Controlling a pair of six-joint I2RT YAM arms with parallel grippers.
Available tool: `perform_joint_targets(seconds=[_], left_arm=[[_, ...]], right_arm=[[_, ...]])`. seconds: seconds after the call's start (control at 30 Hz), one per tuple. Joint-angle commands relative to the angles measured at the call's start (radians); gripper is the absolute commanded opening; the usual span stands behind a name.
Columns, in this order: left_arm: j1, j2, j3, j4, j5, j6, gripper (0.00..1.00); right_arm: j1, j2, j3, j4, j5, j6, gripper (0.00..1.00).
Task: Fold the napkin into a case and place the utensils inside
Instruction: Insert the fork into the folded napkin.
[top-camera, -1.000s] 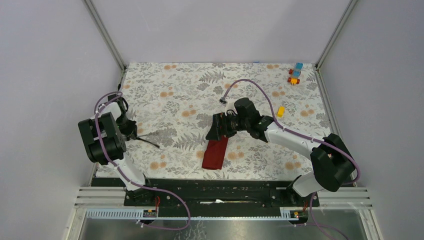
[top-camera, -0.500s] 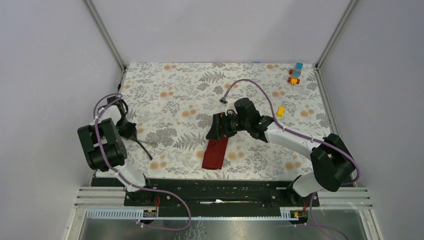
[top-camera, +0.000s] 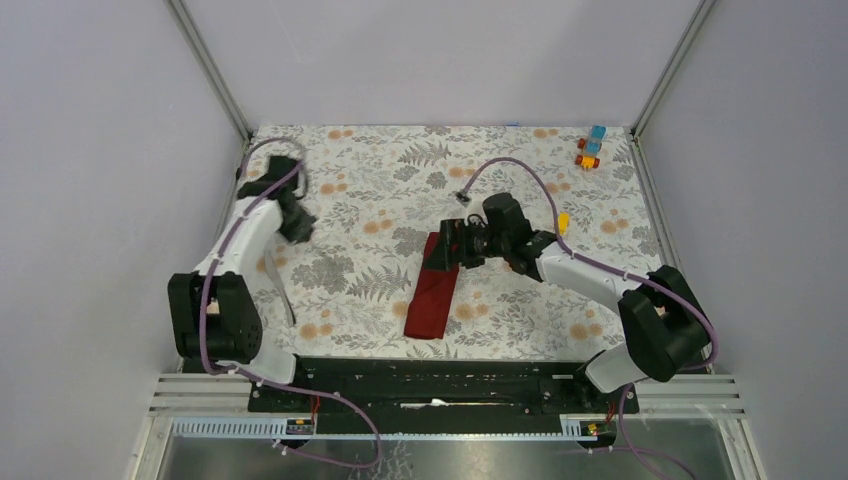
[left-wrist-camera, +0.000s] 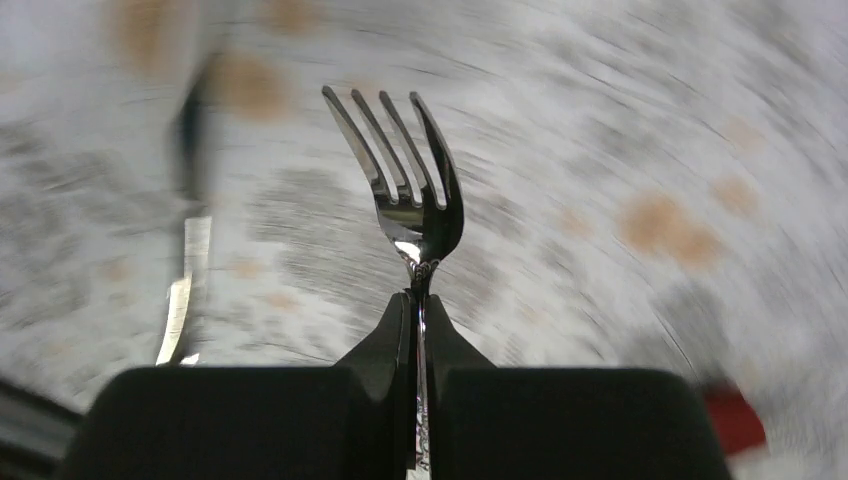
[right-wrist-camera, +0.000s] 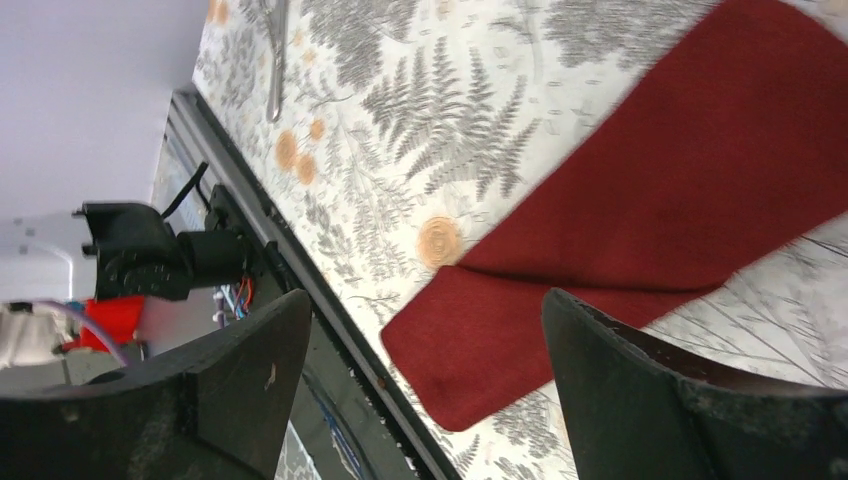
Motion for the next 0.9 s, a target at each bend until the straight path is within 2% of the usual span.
perform_joint_targets(seconds=[0.0, 0.07, 0.13, 0.27, 0.3, 0.37, 0.47, 0.63, 0.87], left_arm=[[-0.367, 0.009, 0.212, 0.047, -0.070, 0.144, 0.00], [-0.487, 0.054, 0.292, 0.069, -0.078, 0.207, 0.00], [-0.596, 0.114, 0.369, 0.078, -0.086, 0.265, 0.00], [-0.767, 0.276, 0.559, 0.032, -0.197, 0.356, 0.00], [-0.798, 0.314, 0.601, 0.011, -0.223, 0.368, 0.00], [-0.848, 0.377, 0.665, -0.011, -0.257, 0.387, 0.00], [-0.875, 0.440, 0.706, -0.031, -0.214, 0.400, 0.00], [-0.902, 0.501, 0.690, -0.009, -0.147, 0.404, 0.00], [-0.926, 0.513, 0.625, 0.087, -0.177, 0.401, 0.00]], right_arm=[[-0.125, 0.023, -0.059, 0.110, -0.087, 0.087, 0.90], [-0.200, 0.051, -0.106, 0.181, -0.159, 0.142, 0.85], [-0.262, 0.095, -0.132, 0.284, -0.228, 0.190, 0.65], [-0.280, 0.204, -0.120, 0.334, -0.308, 0.213, 0.41], [-0.281, 0.204, -0.135, 0.343, -0.302, 0.217, 0.39], [-0.280, 0.185, -0.174, 0.343, -0.283, 0.216, 0.41], [-0.280, 0.161, -0.219, 0.315, -0.285, 0.202, 0.55], [-0.280, 0.185, -0.294, 0.373, -0.290, 0.230, 0.55], [-0.280, 0.287, -0.327, 0.517, -0.309, 0.294, 0.50]])
